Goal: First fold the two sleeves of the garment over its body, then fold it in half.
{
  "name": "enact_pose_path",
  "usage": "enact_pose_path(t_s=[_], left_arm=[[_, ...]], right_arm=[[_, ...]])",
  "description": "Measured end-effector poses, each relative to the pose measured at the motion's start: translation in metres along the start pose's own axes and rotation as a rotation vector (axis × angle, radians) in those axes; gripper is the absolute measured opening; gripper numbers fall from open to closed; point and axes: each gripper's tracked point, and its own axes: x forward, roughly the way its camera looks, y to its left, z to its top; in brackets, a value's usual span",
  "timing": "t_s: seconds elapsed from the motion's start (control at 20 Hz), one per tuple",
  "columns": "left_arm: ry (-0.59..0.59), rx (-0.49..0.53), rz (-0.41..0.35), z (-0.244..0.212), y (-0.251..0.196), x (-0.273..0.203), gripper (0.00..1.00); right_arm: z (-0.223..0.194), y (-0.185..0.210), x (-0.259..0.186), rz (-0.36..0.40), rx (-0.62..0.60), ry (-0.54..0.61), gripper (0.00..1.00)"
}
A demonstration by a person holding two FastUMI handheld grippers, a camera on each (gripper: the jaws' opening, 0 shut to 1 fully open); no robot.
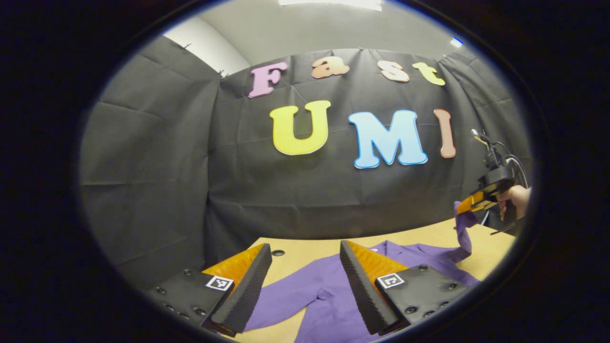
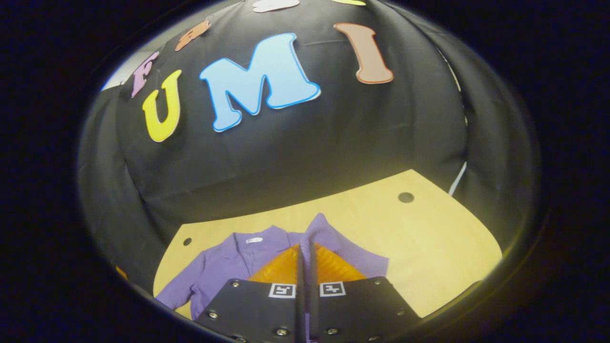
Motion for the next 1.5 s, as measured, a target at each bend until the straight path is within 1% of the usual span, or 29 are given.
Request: enact_pose_path(t_s=[0.1, 0.25, 0.4, 0.6, 0.85, 1.05, 1.1, 1.15, 1.3, 1.4, 1.45, 1.5], left_arm=[[0.006, 0.003, 0.025, -0.001, 0.014, -0.005, 0.94], [0.014, -0.001, 0.066, -0.004, 0.032, -0.015, 0.94], [0.023, 0.002, 0.107, -0.006, 0.049, -0.025, 0.94], [0.040, -0.002, 0.153, -0.012, 0.066, -0.034, 0.94], [0.057, 0.001, 0.201, -0.021, 0.082, -0.042, 0.94], [0.081, -0.001, 0.226, -0.035, 0.089, -0.043, 0.94], [0.084, -0.010, 0.231, -0.037, 0.090, -0.044, 0.94], [0.089, -0.017, 0.234, -0.038, 0.091, -0.045, 0.94], [0.098, -0.017, 0.250, -0.044, 0.094, -0.051, 0.94], [0.103, -0.017, 0.256, -0.046, 0.097, -0.053, 0.94], [0.105, -0.018, 0.258, -0.047, 0.098, -0.053, 0.94], [0.106, -0.018, 0.260, -0.048, 0.100, -0.055, 0.94]], right_arm=[[0.001, 0.032, 0.016, 0.051, -0.025, 0.004, 0.04], [-0.011, 0.076, 0.036, 0.117, -0.078, 0.032, 0.04], [-0.031, 0.115, 0.052, 0.165, -0.147, 0.066, 0.04], [-0.063, 0.155, 0.076, 0.216, -0.216, 0.125, 0.04], [-0.110, 0.182, 0.101, 0.240, -0.309, 0.217, 0.04], [-0.135, 0.194, 0.112, 0.229, -0.388, 0.239, 0.04], [-0.141, 0.197, 0.115, 0.230, -0.405, 0.247, 0.00], [-0.145, 0.197, 0.116, 0.228, -0.423, 0.256, 0.04], [-0.151, 0.198, 0.118, 0.212, -0.469, 0.253, 0.05], [-0.150, 0.200, 0.115, 0.212, -0.476, 0.246, 0.11], [-0.147, 0.201, 0.114, 0.210, -0.476, 0.240, 0.16], [-0.147, 0.204, 0.116, 0.216, -0.474, 0.235, 0.17]])
